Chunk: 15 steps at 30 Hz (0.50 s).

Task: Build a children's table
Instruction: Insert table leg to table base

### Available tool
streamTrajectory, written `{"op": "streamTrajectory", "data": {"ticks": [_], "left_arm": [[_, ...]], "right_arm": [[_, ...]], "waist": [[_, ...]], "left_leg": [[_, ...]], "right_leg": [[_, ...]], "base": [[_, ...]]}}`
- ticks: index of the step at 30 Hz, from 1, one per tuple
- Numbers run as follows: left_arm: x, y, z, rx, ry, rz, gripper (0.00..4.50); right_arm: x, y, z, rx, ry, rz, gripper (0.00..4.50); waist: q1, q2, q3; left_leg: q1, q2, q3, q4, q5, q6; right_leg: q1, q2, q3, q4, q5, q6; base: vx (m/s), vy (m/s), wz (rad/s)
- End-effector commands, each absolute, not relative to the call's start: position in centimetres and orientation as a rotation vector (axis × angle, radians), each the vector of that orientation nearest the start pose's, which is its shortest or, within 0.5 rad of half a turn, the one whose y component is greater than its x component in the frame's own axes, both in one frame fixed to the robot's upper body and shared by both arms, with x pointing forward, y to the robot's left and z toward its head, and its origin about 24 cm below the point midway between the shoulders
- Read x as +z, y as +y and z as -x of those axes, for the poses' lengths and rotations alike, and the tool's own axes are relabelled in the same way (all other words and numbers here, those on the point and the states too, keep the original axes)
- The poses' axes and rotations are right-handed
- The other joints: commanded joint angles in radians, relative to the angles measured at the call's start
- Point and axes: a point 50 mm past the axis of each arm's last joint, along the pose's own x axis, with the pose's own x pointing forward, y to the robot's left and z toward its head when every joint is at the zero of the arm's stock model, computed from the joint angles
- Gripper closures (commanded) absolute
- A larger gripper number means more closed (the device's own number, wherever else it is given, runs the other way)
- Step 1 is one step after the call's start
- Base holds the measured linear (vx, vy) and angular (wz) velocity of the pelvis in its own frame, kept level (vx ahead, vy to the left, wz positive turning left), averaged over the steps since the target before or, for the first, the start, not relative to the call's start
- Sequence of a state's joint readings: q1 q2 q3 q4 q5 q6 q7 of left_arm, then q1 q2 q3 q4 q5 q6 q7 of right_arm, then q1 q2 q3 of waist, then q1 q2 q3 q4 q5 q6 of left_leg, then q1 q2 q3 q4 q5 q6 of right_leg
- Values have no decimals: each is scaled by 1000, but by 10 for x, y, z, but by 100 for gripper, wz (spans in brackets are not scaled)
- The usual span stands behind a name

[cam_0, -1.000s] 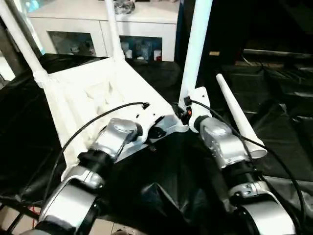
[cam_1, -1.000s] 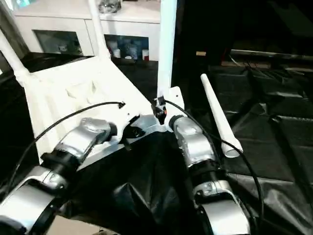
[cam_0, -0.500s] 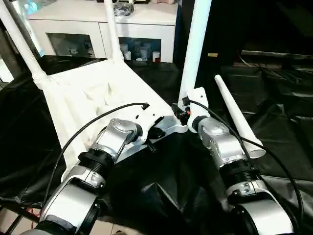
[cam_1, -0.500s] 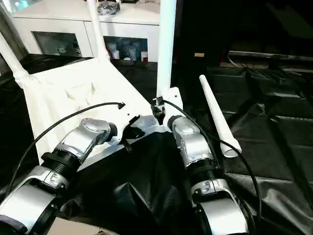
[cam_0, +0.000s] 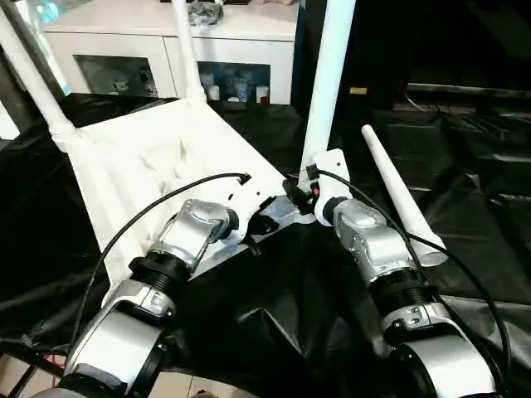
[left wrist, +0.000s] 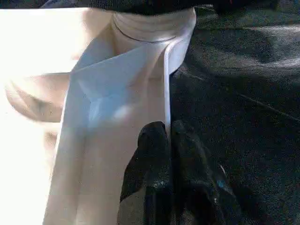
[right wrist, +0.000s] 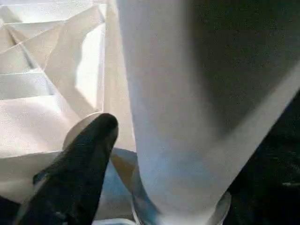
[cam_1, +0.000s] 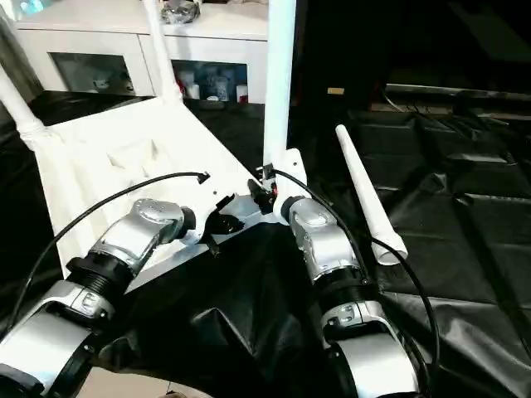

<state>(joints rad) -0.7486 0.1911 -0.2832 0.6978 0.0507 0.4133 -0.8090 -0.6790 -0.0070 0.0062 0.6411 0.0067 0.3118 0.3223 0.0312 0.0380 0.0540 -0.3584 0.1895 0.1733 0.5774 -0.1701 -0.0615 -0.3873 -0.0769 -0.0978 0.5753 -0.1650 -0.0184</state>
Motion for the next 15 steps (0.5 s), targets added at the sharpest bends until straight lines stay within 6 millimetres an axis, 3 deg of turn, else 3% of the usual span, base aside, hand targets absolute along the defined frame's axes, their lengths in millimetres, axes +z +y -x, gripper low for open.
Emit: {"op": "streamTrajectory", "data": {"ticks": [1, 3, 6, 15], "left_arm": [[87, 68, -350, -1061, 379, -343, 450], [87, 70, -348, -1082, 372, -348, 450], [87, 75, -345, -1114, 368, -355, 450], [86, 89, -337, -1186, 372, -372, 450]], "right_arm": [[43, -64, -345, 611, 432, 3, 49], [48, -67, -346, 627, 410, 30, 42], [56, -75, -346, 671, 379, 55, 36], [70, -100, -341, 771, 346, 104, 36]], "waist": [[2, -1, -57], [5, -1, -61], [13, -1, -72], [30, 4, -79]], "left_leg": [[14, 35, -24, -77, -397, 8], [8, 37, -21, -77, -353, 14], [-5, 40, -15, -69, -223, 35], [-3, 44, -9, -57, -132, 69]], "right_leg": [[23, -78, 48, -101, -522, -100], [28, -77, 52, -92, -447, -126], [39, -74, 56, -63, -234, -184], [45, -73, 56, -41, -65, -245]], "base": [[0, 0, 0], [0, 0, 0], [0, 0, 0], [0, 0, 0]]}}
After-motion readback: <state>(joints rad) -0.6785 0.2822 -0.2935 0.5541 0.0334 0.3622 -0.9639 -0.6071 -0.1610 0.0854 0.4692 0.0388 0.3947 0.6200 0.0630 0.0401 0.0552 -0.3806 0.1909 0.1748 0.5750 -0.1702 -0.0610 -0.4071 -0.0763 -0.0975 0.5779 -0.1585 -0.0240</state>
